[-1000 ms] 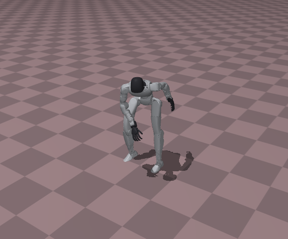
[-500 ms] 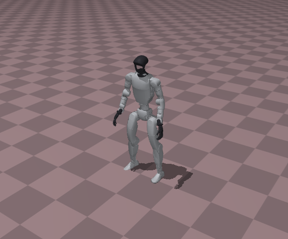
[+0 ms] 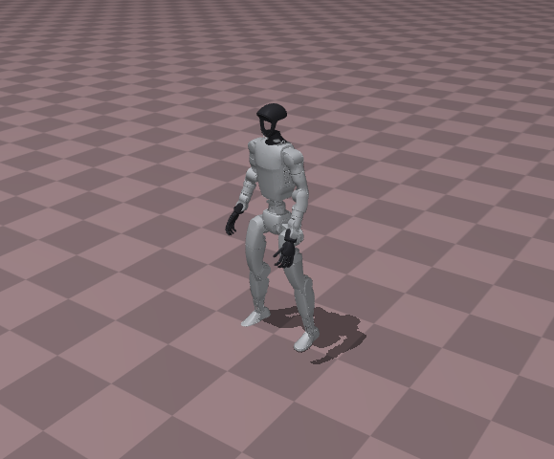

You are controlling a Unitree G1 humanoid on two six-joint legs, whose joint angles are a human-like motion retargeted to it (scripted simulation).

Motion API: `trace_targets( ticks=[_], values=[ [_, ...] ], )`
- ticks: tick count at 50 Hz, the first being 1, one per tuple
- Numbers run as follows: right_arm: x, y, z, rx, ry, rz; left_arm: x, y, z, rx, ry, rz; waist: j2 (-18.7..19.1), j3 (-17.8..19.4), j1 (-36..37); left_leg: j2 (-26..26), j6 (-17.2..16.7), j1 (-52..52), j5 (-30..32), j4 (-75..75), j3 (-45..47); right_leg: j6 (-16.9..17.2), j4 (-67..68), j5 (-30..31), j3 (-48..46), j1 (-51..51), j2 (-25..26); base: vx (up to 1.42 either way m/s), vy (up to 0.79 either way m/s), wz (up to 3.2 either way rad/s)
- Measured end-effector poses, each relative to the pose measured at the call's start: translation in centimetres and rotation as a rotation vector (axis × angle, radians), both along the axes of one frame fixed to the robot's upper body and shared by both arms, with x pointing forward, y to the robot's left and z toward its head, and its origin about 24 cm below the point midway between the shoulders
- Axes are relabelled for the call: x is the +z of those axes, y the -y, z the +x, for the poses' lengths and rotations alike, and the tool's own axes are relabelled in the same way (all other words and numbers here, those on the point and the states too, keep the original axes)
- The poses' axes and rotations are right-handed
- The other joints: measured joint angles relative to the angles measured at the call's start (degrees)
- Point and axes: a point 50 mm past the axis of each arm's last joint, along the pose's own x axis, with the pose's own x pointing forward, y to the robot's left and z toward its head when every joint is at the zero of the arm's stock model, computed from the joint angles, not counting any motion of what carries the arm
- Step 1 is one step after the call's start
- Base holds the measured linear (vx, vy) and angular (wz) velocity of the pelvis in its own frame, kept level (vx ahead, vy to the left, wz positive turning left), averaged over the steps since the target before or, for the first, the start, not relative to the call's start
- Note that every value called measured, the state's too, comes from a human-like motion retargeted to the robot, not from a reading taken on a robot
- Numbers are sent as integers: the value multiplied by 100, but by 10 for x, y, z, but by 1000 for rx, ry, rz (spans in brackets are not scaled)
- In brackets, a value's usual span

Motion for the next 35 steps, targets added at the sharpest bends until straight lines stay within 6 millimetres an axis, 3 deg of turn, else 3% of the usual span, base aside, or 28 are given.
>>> trace_targets(
  ticks=[5,12,18,23,26,31,35],
  values=[
    [9,6,4,10,65,-1,16,-1,16,28,130,-38,26,1,5,23,3,50,-30,0,103,-4,-2,3,75,-6,38,7,-2,-16],
    [24,15,12,3,175,-9,51,8,59,-13,349,-118,30,145,-19,68,2,4,-25,0,300,21,-105,107,249,-114,119,3,-3,-23],
    [39,14,31,46,278,10,75,25,107,-99,463,-142,-81,575,-176,71,-9,-205,80,0,551,61,-155,294,534,-451,186,-7,-5,-38],
    [52,11,52,66,377,46,102,36,156,-133,557,-128,-333,1165,-341,13,62,-718,306,0,782,160,-206,622,854,-1083,205,-20,-6,-44],
    [59,7,64,66,432,74,126,38,187,-111,641,-101,-545,1641,-507,43,82,-1184,511,11,879,171,-289,905,980,-1556,276,-27,-12,-29],
    [70,-3,79,99,497,122,185,39,239,-55,809,-39,-986,2582,-928,235,78,-2507,484,844,882,171,-551,1442,1027,-2397,319,-30,-13,3],
    [71,-14,78,225,471,127,232,27,270,-47,877,99,-1223,2673,-1532,469,66,-4241,338,1848,714,171,-796,1903,911,-3502,336,-27,-10,41]
  ],
)
